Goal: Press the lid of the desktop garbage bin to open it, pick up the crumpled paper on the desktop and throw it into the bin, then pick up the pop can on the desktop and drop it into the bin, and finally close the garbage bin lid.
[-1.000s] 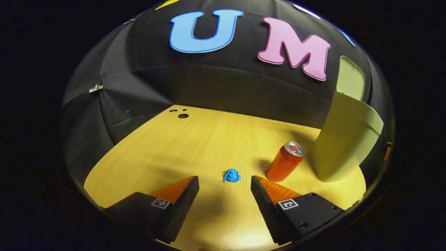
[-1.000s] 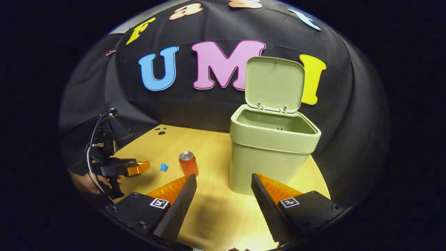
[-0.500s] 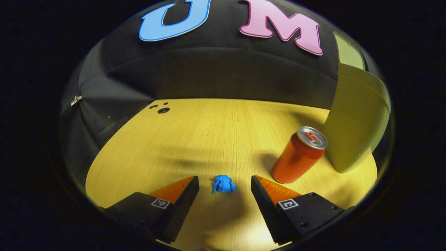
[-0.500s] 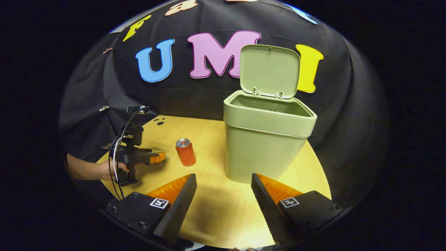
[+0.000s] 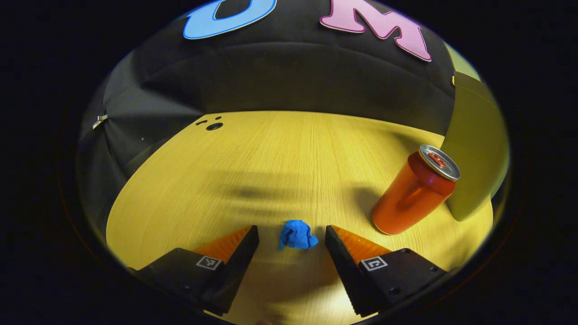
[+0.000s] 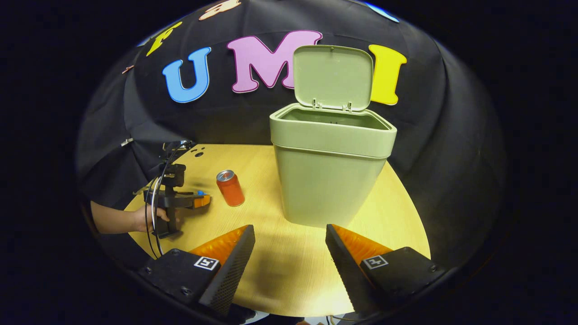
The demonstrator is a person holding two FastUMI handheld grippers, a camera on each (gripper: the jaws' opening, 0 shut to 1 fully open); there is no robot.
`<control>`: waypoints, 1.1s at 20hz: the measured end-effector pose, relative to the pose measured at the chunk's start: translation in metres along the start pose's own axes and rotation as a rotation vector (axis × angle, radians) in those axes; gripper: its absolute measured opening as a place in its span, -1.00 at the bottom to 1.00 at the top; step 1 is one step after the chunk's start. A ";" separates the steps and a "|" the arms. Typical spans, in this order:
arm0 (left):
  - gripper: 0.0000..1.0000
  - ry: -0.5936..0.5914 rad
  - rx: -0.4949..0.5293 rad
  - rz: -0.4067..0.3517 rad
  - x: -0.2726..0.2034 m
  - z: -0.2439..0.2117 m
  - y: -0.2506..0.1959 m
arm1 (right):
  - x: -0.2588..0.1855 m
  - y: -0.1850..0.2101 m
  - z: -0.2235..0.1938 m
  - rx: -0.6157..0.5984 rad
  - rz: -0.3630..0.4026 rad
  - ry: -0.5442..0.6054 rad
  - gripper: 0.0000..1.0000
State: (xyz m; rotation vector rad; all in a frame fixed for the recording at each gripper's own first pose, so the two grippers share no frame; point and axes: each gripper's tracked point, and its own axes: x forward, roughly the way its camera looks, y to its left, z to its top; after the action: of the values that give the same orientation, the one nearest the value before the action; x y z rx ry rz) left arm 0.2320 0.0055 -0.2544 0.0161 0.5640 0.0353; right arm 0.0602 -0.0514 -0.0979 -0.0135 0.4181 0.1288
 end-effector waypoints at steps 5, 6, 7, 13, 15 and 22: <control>0.49 0.013 0.029 -0.009 0.001 0.000 -0.008 | 0.001 0.003 -0.002 -0.004 0.012 0.010 0.98; 0.38 0.013 0.034 -0.015 0.003 -0.001 -0.009 | 0.000 0.003 -0.002 -0.007 0.013 0.008 0.99; 0.14 0.014 0.040 -0.014 0.003 0.000 -0.010 | 0.000 0.004 0.000 -0.010 0.015 0.004 0.99; -0.41 0.013 0.039 -0.027 -0.004 0.003 -0.014 | 0.003 0.003 0.002 -0.020 0.026 0.002 0.99; -0.44 -0.006 0.041 -0.021 -0.010 0.009 -0.012 | 0.005 0.004 0.001 -0.020 0.035 0.006 0.99; -0.43 -0.112 0.098 -0.097 -0.064 0.052 -0.030 | 0.015 0.009 0.003 -0.017 0.061 0.004 0.99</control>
State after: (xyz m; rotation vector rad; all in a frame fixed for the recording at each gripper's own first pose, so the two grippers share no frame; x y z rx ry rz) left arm 0.2072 -0.0268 -0.1768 0.0860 0.4538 -0.0876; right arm 0.0735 -0.0410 -0.1014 -0.0183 0.4216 0.1922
